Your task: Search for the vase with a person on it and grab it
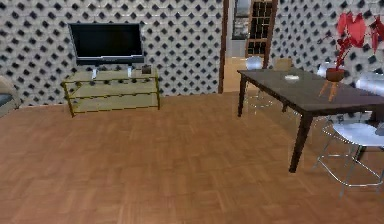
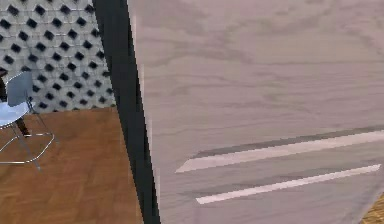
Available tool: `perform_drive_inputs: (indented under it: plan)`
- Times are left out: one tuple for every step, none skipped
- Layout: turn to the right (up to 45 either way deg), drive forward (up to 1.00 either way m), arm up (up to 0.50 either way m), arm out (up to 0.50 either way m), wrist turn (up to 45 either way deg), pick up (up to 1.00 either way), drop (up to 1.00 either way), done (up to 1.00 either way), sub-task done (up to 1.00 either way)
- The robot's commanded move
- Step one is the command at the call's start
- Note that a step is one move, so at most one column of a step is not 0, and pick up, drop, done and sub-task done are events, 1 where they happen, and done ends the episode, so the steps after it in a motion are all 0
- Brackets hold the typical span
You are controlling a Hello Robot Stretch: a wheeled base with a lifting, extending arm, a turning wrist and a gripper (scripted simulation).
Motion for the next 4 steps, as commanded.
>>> perform_drive_inputs:
  plan:
    - [0.0, 1.00, 0.00, 0.00, 0.0, 0.00, 0.00, 0.00, 0.00]
    - [0.0, 1.00, 0.00, 0.00, 0.0, 0.00, 0.00, 0.00, 0.00]
    - [0.0, 1.00, 0.00, 0.00, 0.0, 0.00, 0.00, 0.00, 0.00]
    - [0.0, 0.15, 0.00, 0.00, 0.0, 0.00, 0.00, 0.00, 0.00]
